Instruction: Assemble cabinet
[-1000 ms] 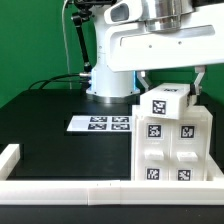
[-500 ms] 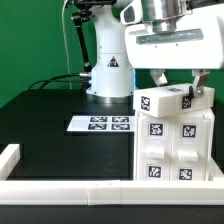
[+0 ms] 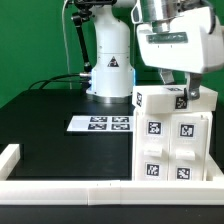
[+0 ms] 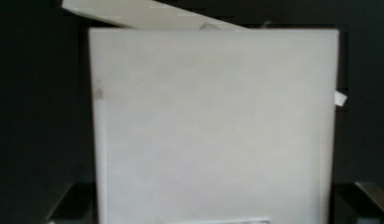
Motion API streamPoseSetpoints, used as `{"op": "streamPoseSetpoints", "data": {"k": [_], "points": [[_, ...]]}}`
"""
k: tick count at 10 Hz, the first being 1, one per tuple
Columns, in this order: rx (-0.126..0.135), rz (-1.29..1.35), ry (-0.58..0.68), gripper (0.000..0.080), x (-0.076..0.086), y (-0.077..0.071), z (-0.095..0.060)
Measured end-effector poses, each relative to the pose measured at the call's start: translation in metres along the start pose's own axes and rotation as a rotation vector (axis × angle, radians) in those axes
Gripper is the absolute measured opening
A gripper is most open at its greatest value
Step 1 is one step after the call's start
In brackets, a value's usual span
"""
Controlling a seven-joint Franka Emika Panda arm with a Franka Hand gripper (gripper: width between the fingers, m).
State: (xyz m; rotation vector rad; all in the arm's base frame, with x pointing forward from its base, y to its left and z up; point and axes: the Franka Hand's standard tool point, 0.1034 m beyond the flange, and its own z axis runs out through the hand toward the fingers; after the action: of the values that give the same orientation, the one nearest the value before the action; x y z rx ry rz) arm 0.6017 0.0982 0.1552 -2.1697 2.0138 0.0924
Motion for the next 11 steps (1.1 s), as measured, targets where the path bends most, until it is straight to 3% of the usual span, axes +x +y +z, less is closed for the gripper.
{"op": "streamPoseSetpoints", "data": {"k": [2, 6, 7, 8, 11], "points": [[0.030, 0.176, -0.016, 0.0566, -0.004, -0.002, 0.000], [0.038, 0.360, -0.041, 0.0566, -0.008, -0.003, 0.001], [0.039, 0.325, -0.041, 0.0728, -0.008, -0.003, 0.000], [0.044, 0.292, -0.042, 0.0782, -0.007, -0.004, -0.004], [0.063, 0.242, -0.053, 0.0797, -0.009, -0.004, -0.016]]}}
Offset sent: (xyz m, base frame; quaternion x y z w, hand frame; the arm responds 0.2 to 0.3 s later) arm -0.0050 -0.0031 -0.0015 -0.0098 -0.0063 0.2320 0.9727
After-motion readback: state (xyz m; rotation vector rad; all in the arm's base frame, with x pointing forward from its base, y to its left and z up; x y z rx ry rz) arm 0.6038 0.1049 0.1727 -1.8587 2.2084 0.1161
